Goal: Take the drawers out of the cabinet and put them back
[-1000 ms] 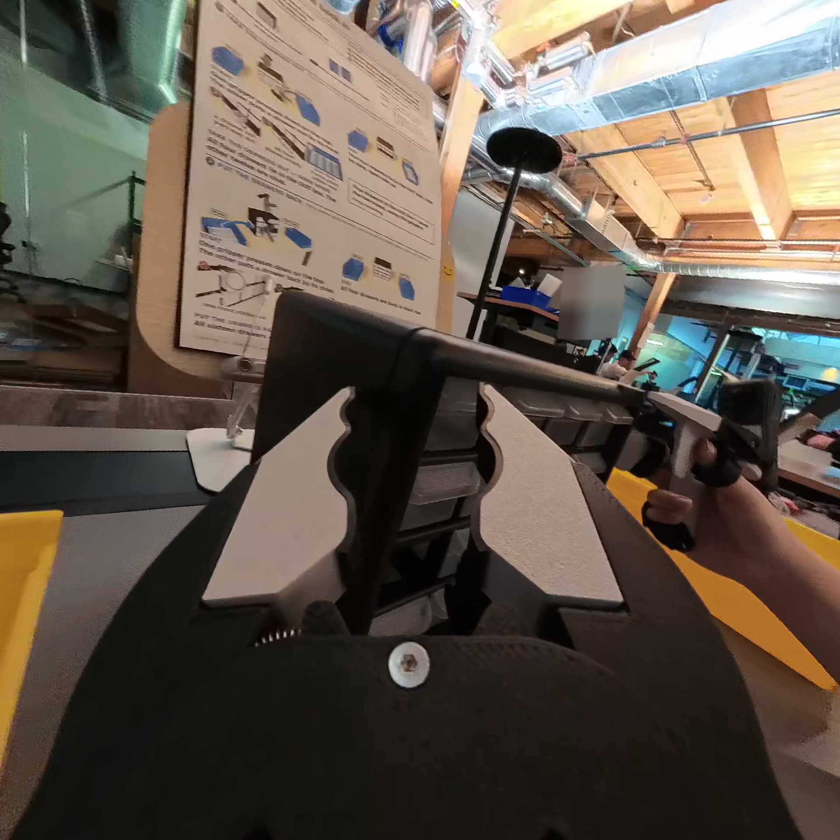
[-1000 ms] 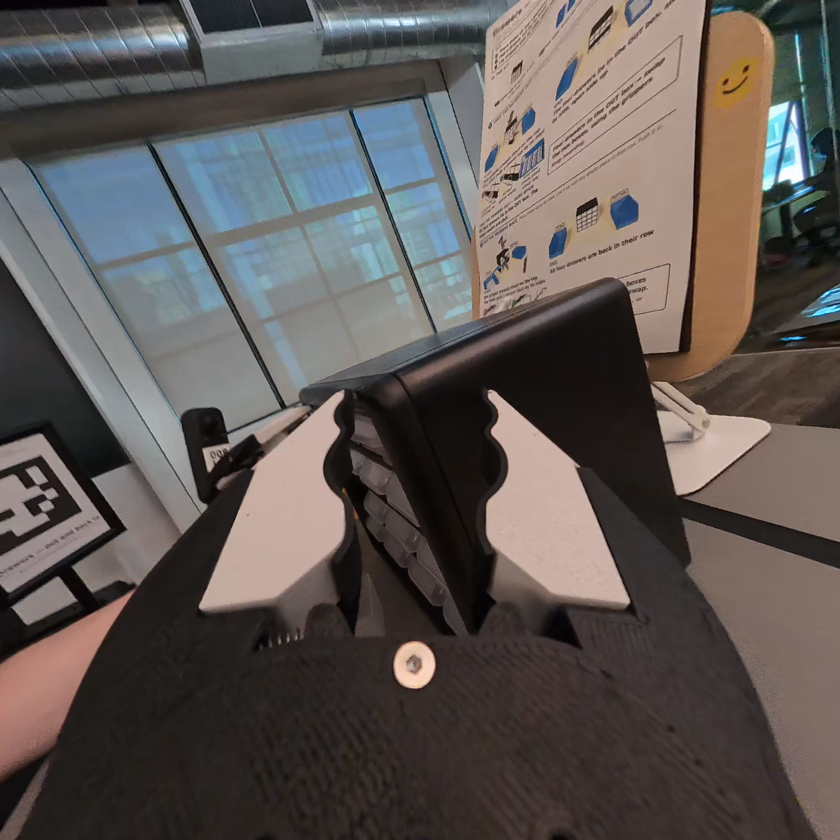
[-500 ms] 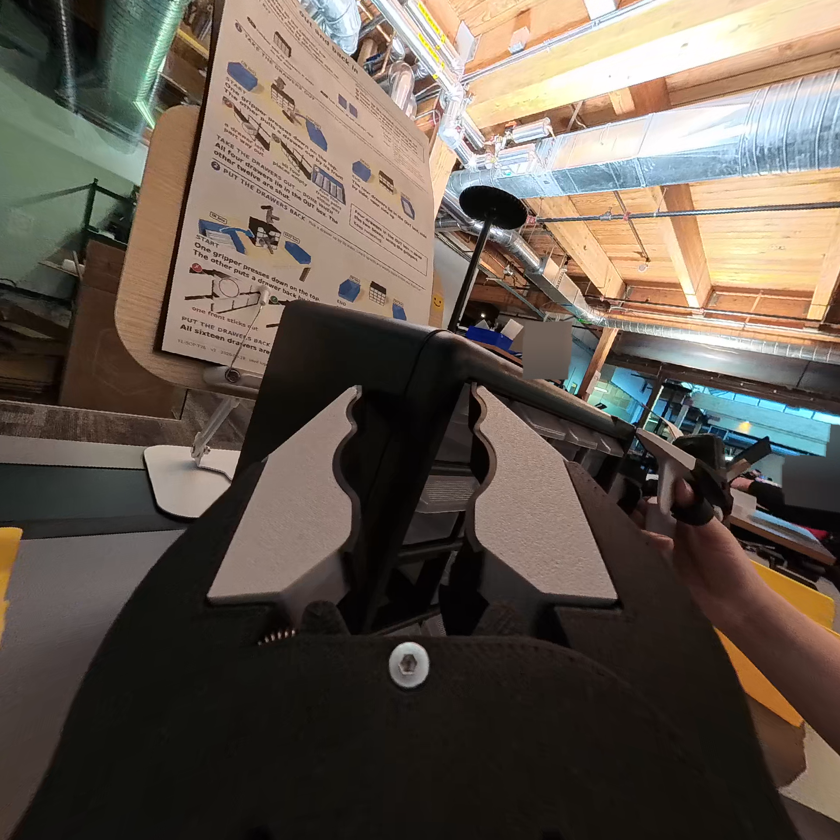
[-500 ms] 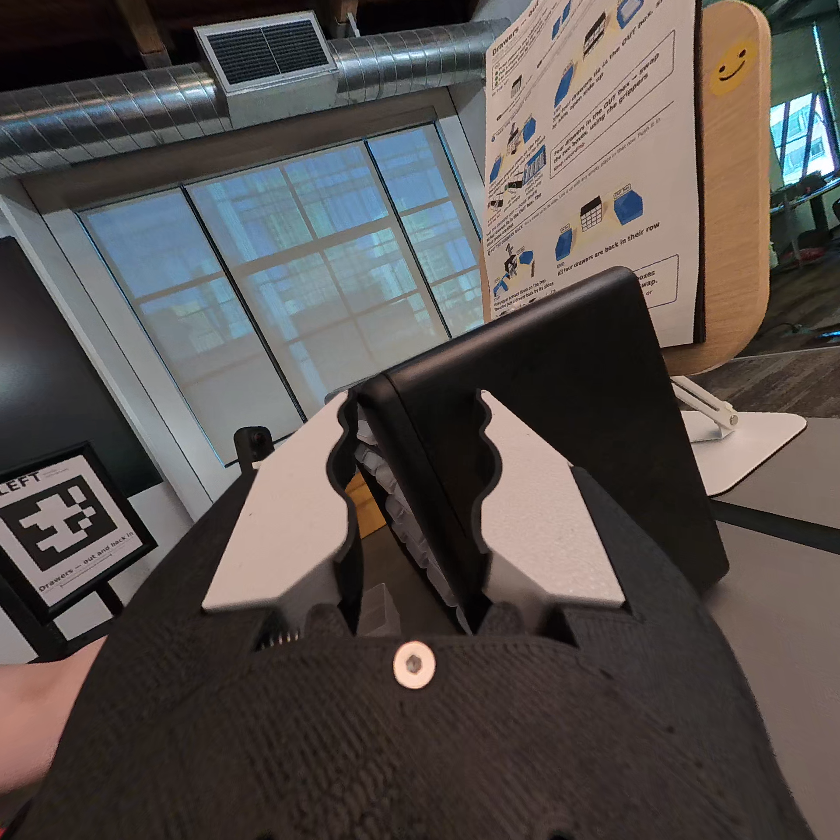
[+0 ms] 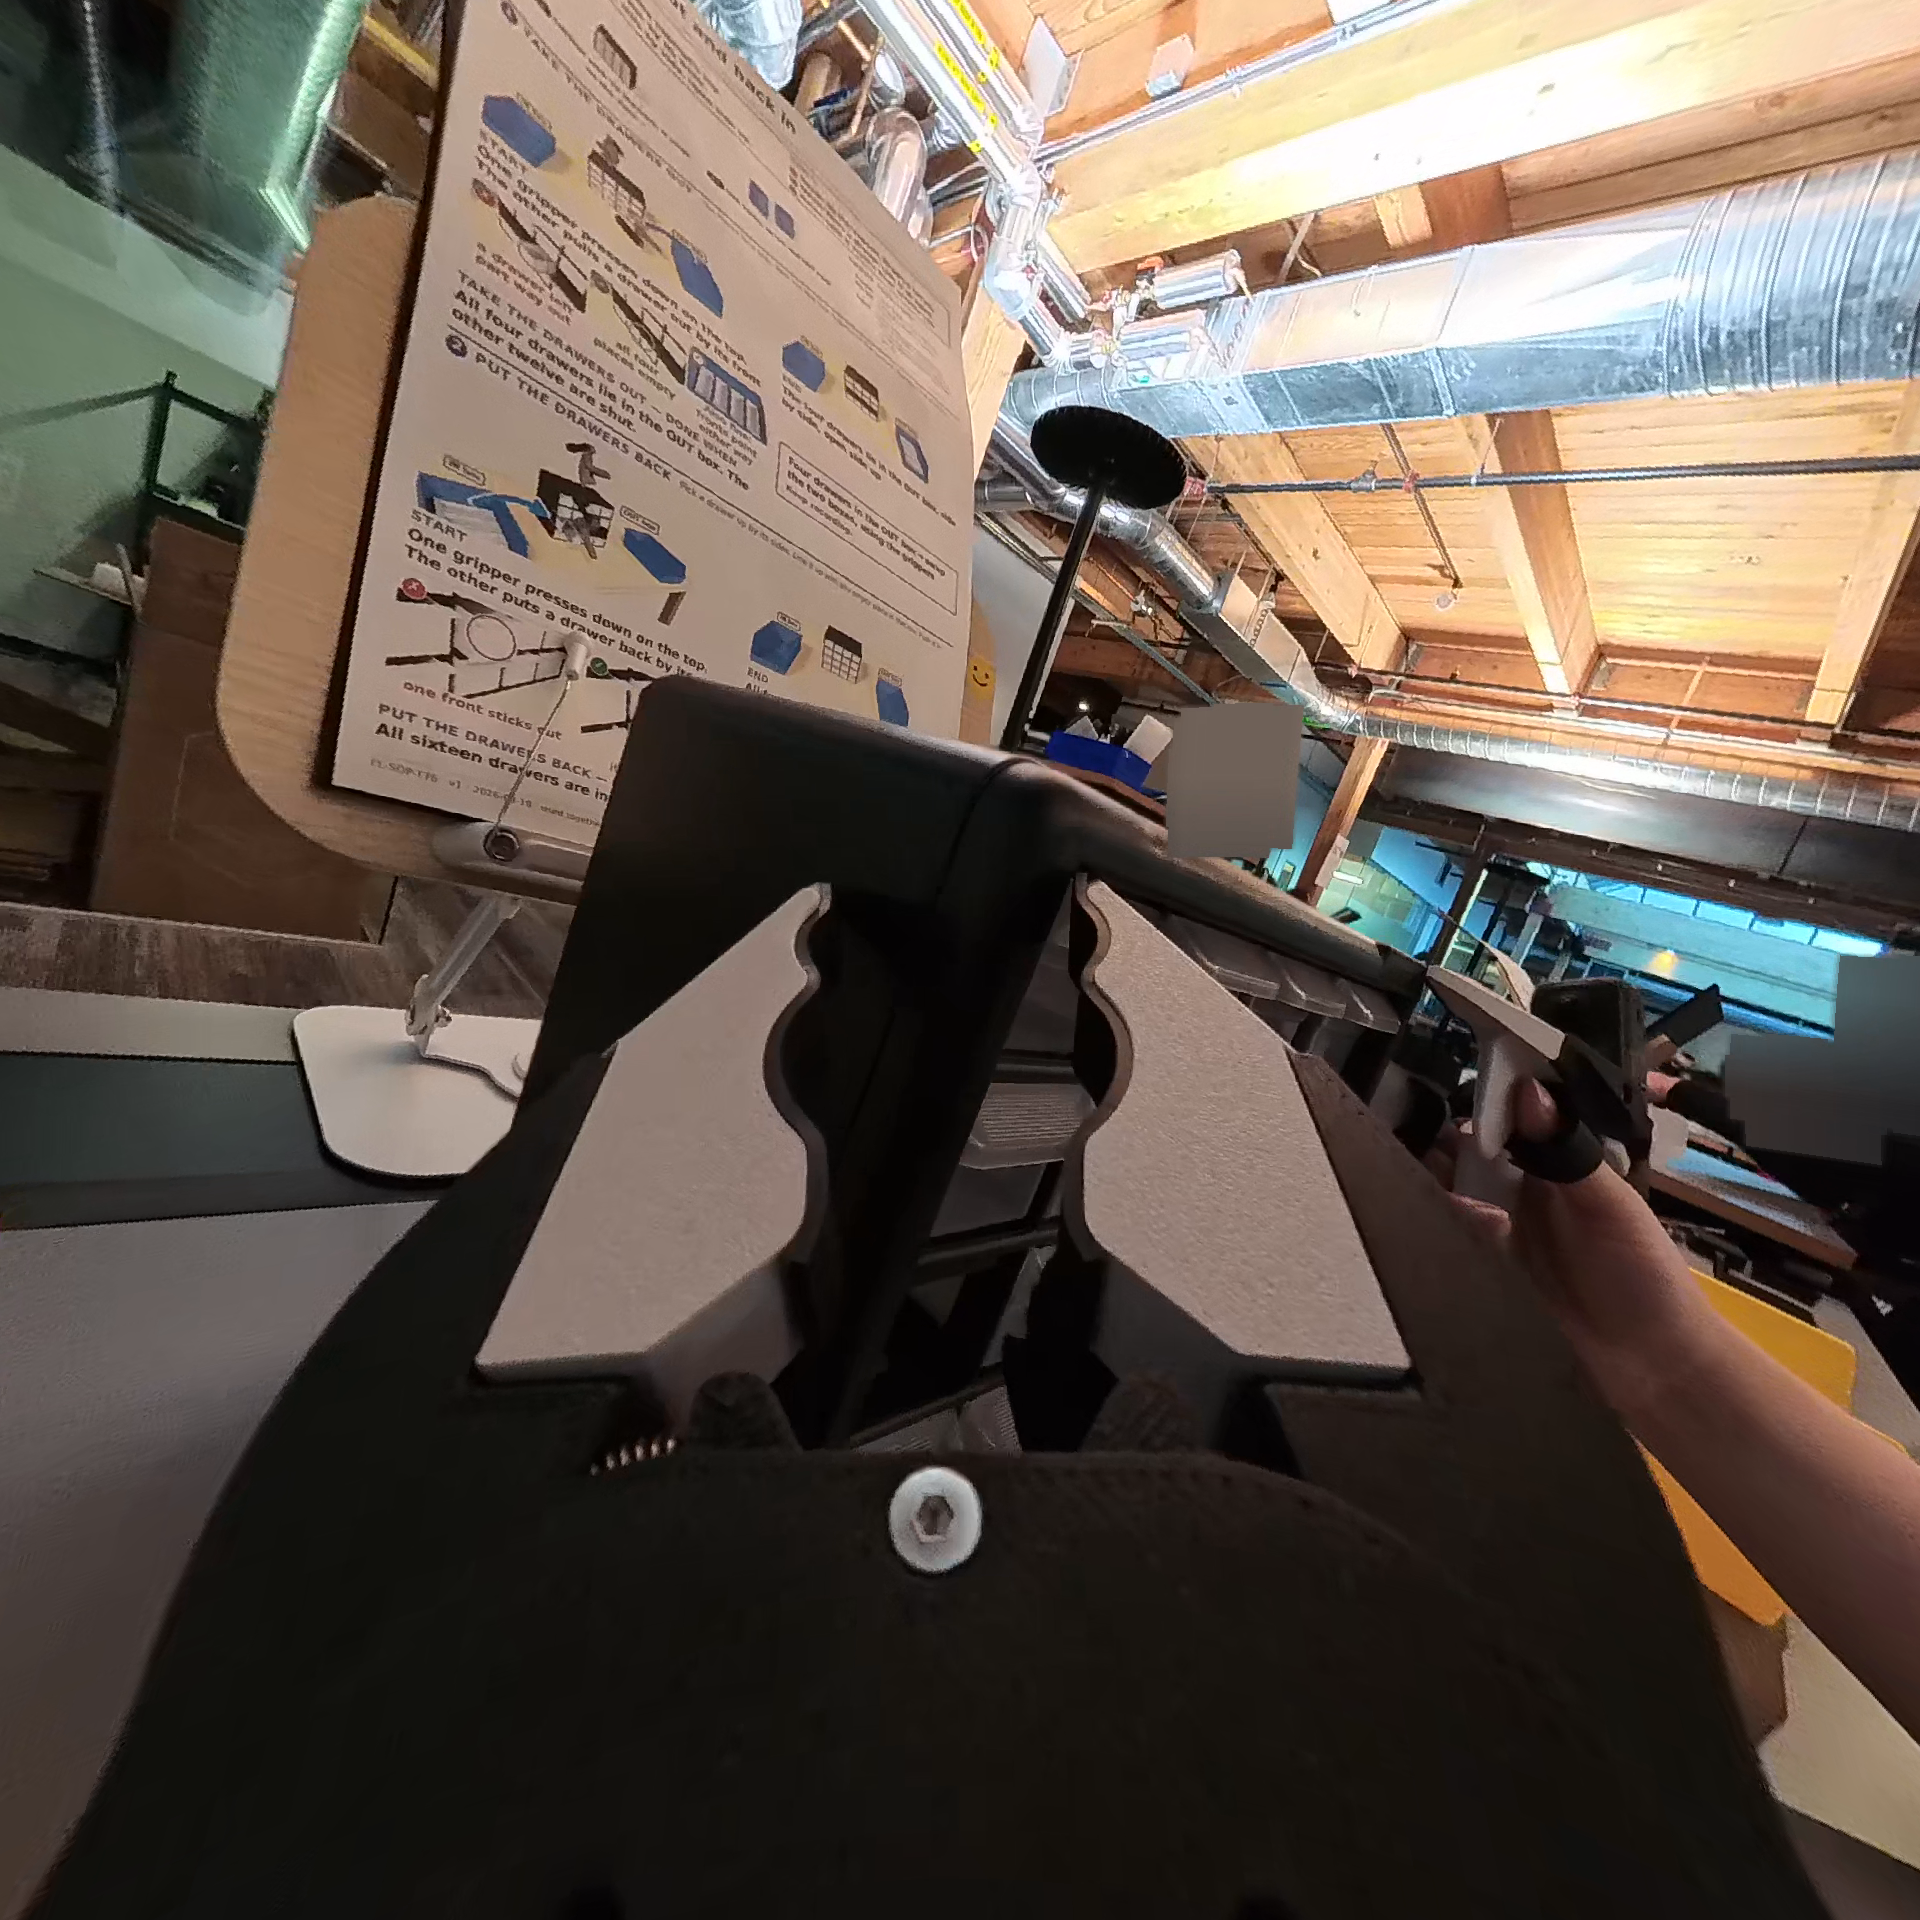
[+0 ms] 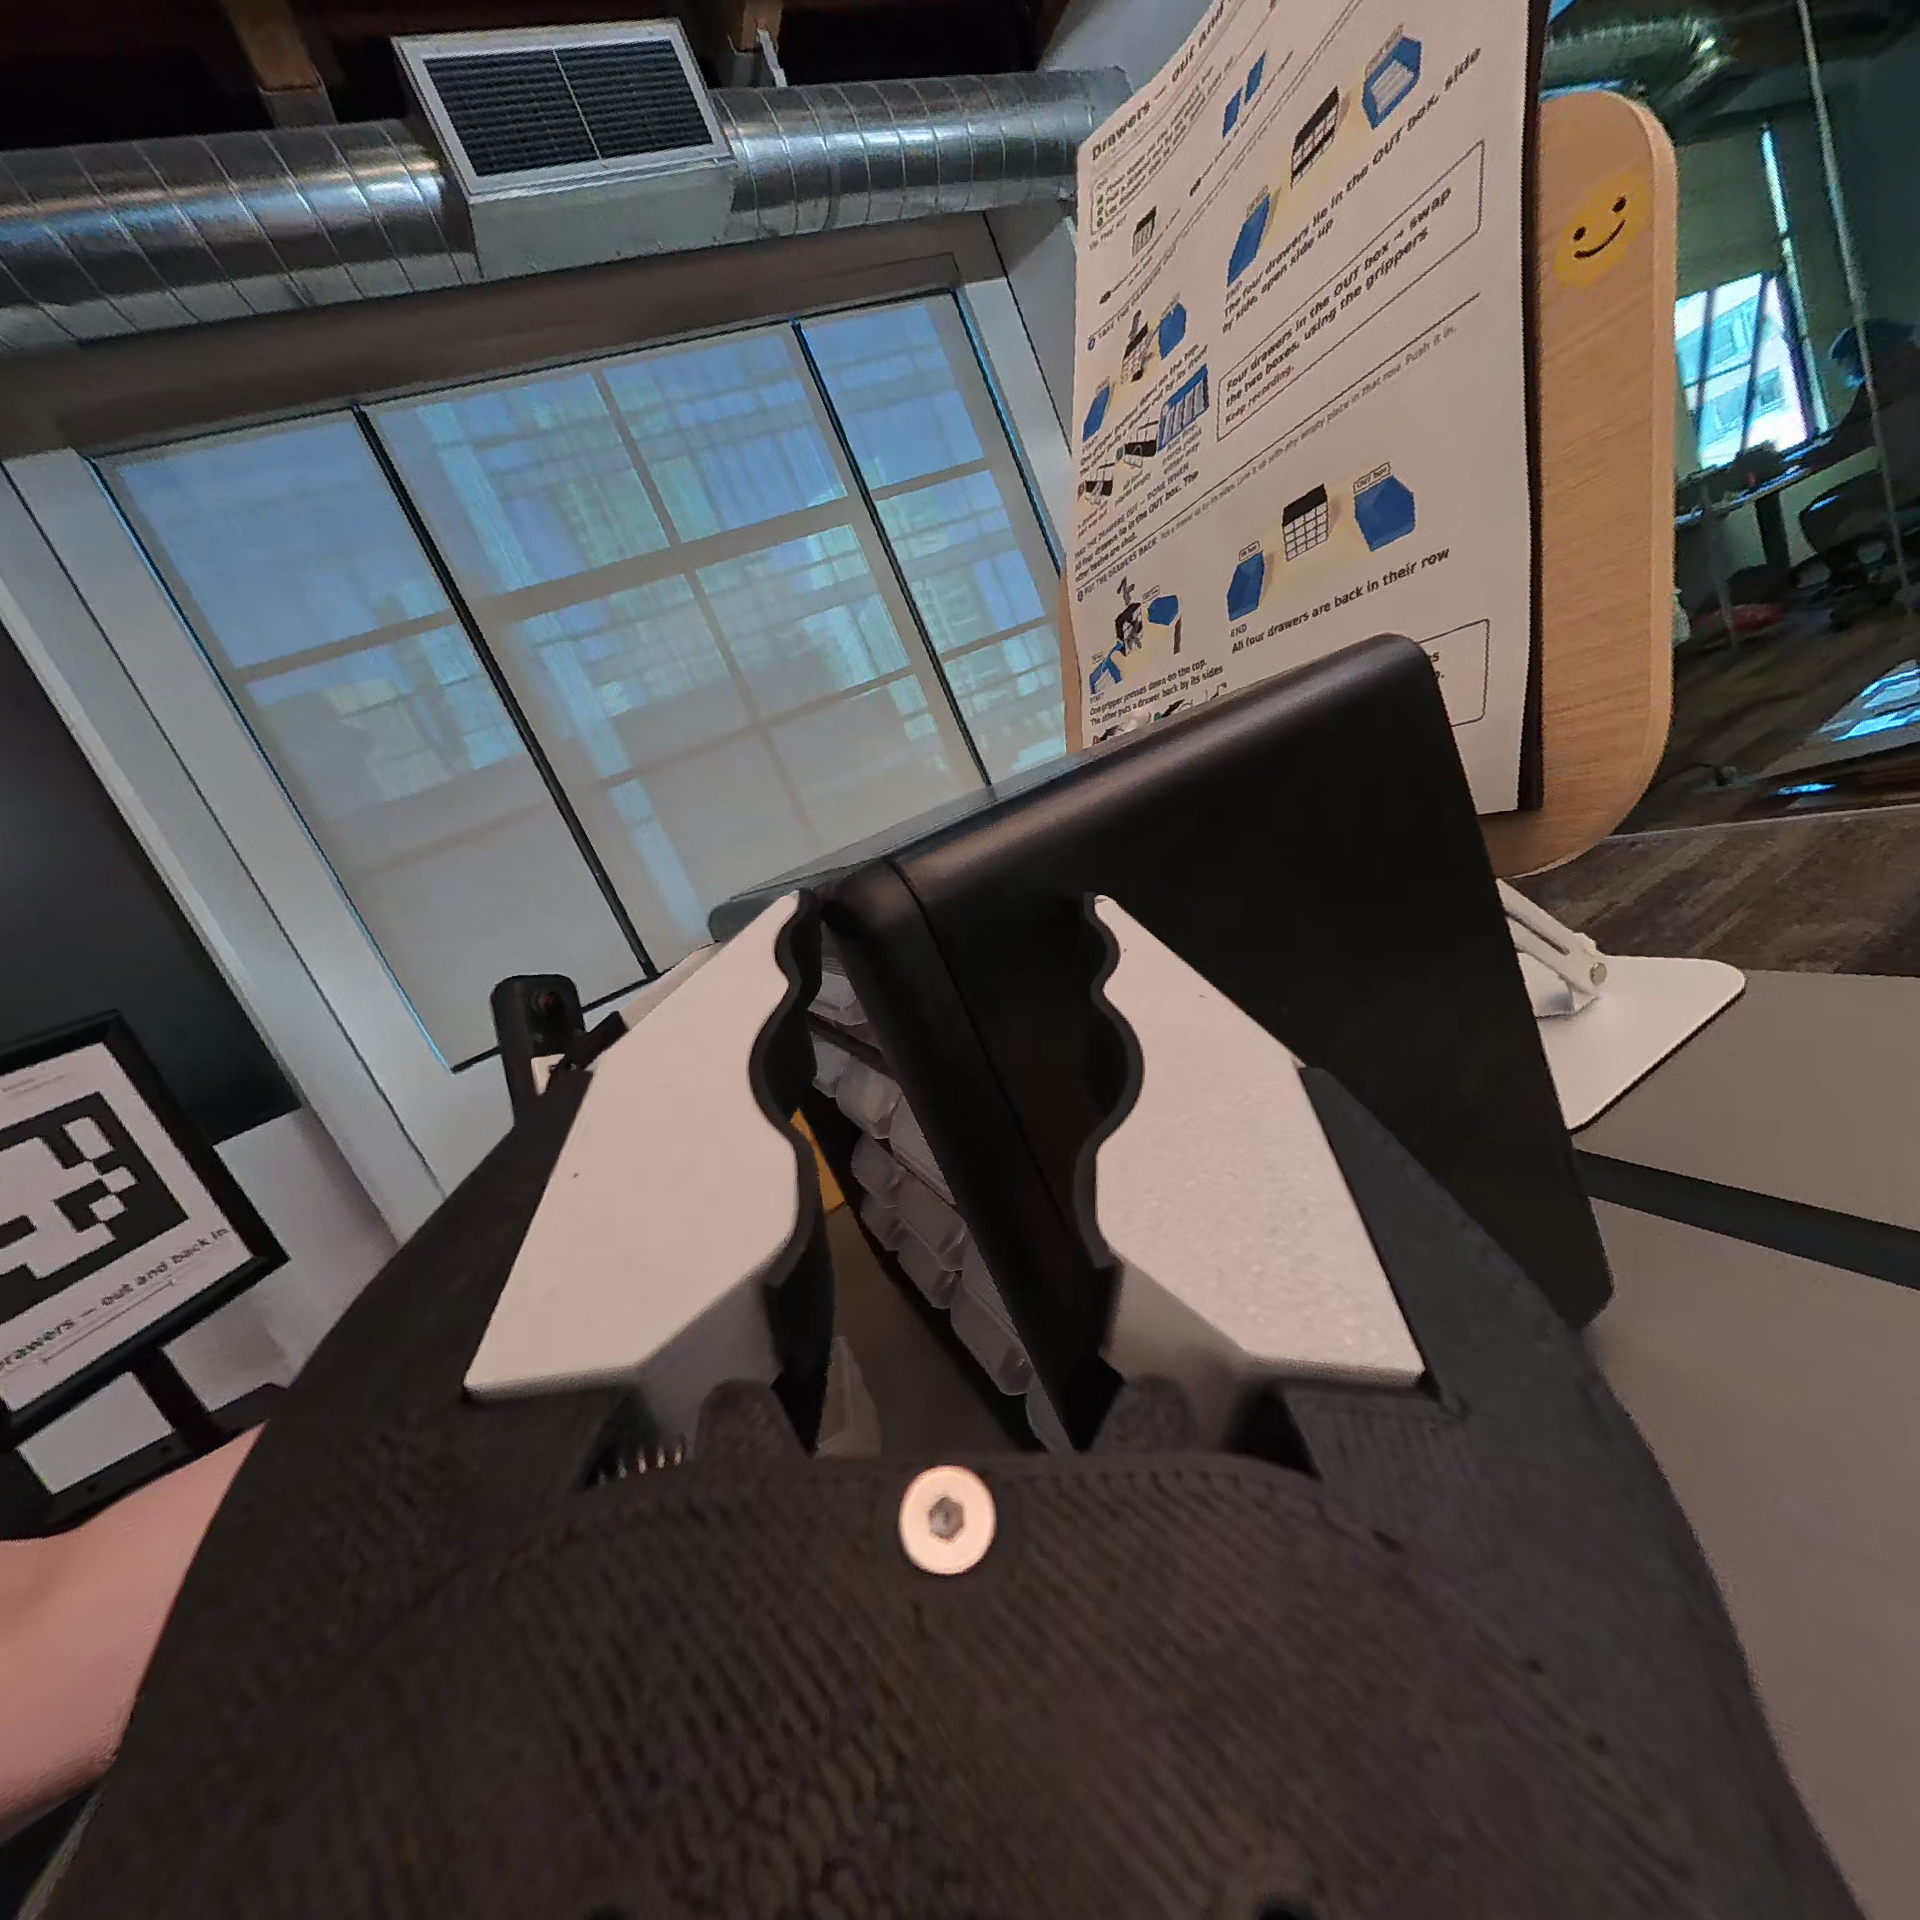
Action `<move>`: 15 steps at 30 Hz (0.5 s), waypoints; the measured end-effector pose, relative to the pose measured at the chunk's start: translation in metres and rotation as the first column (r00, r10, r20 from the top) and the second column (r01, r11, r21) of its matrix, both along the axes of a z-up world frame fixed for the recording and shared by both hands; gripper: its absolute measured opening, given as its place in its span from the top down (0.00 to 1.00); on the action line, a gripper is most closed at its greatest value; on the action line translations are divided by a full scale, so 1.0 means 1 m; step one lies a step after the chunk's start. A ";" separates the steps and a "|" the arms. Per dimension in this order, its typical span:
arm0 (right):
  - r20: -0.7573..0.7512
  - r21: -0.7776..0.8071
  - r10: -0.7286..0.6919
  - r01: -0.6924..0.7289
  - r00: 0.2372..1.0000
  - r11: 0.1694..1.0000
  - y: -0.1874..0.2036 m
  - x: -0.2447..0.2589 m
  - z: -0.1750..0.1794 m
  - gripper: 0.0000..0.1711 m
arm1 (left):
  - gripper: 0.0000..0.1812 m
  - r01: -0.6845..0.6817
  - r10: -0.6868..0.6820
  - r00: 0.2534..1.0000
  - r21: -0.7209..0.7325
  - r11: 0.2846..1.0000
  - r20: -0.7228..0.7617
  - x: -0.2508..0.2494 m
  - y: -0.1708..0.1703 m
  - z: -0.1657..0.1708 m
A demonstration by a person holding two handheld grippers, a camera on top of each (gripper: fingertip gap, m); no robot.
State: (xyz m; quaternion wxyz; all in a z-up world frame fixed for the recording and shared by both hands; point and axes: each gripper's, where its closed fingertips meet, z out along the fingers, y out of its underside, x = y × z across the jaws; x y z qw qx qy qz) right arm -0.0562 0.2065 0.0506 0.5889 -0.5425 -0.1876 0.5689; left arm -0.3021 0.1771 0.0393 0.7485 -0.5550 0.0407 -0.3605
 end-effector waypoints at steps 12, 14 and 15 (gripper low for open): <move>0.255 0.364 -0.296 0.192 0.921 0.911 -0.085 -0.021 0.053 0.73 | 0.68 -0.153 0.128 0.830 -0.001 0.988 -0.544 0.018 -0.020 0.007; 0.306 0.279 -0.278 0.193 0.911 0.941 -0.092 -0.025 0.042 0.72 | 0.62 -0.126 0.086 0.871 -0.051 0.991 -0.483 0.015 -0.023 0.010; 0.344 0.232 -0.269 0.196 0.900 0.953 -0.096 -0.027 0.034 0.73 | 0.60 -0.136 0.099 0.884 -0.047 0.990 -0.457 0.010 -0.027 0.016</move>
